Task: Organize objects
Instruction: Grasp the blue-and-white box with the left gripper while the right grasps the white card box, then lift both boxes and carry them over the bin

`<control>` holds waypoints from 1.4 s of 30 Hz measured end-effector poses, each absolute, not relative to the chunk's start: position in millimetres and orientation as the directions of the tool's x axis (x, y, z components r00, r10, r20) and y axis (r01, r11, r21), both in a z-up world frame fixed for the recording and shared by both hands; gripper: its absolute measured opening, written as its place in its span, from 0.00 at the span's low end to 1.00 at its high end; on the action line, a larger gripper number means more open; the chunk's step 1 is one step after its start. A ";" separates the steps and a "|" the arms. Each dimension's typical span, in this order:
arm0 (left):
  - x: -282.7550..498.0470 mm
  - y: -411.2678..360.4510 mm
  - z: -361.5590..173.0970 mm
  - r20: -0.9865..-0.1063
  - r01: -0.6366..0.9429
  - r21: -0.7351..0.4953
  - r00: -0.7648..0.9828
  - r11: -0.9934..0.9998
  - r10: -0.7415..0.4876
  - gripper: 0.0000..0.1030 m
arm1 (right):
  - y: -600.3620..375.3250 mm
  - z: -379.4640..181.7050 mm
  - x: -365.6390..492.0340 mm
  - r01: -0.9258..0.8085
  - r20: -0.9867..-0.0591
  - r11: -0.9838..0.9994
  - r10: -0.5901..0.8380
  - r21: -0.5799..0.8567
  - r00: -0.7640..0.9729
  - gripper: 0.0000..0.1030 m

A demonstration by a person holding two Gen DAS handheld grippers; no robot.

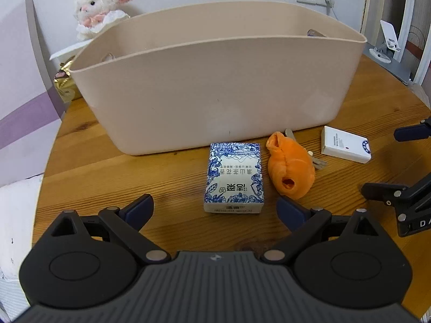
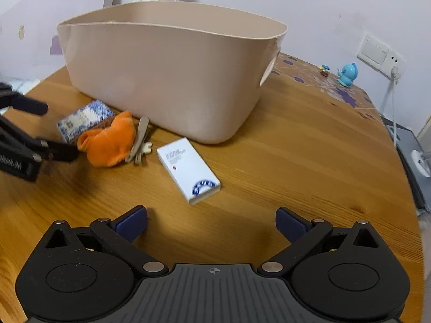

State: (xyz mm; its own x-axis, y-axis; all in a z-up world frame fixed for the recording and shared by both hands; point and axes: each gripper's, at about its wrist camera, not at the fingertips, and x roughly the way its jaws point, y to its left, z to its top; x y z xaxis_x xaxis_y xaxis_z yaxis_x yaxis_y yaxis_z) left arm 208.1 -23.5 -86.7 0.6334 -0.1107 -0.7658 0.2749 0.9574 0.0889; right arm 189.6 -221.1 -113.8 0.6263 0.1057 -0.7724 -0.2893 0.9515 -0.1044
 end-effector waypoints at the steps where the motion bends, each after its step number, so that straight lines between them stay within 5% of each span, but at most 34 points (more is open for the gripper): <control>1: 210.0 -23.7 -88.6 -0.767 0.277 0.087 0.631 0.957 -0.113 0.95 | -221.7 -115.1 192.3 -0.288 -0.770 0.953 0.117 -0.091 0.628 1.00; 4: 214.7 -24.3 -93.8 -0.771 0.281 0.081 0.626 0.956 -0.118 0.93 | -225.1 -118.6 201.4 -0.268 -0.754 0.962 0.142 -0.046 0.642 0.98; 8: 215.8 -23.9 -95.2 -0.758 0.280 0.068 0.639 0.958 -0.133 0.89 | -228.4 -118.9 208.2 -0.247 -0.709 0.969 0.169 -0.008 0.684 0.72; 12: 216.1 -23.5 -92.7 -0.755 0.302 0.010 0.627 0.953 -0.191 0.64 | -220.8 -115.9 202.8 -0.281 -0.696 0.960 0.197 -0.007 0.691 0.46; 15: 212.3 -27.6 -90.0 -0.750 0.333 0.010 0.626 0.943 -0.213 0.47 | -214.9 -114.0 195.9 -0.294 -0.696 0.955 0.187 -0.036 0.693 0.40; 19: 204.7 -30.8 -89.8 -0.749 0.345 0.037 0.631 0.938 -0.203 0.47 | -213.6 -111.1 189.4 -0.309 -0.718 0.951 0.204 -0.016 0.666 0.29; 42: 138.7 -12.6 -13.9 -0.616 0.327 0.092 0.761 0.941 -0.204 0.46 | -221.1 -14.7 111.9 -0.306 -0.531 0.950 0.231 -0.057 0.815 0.28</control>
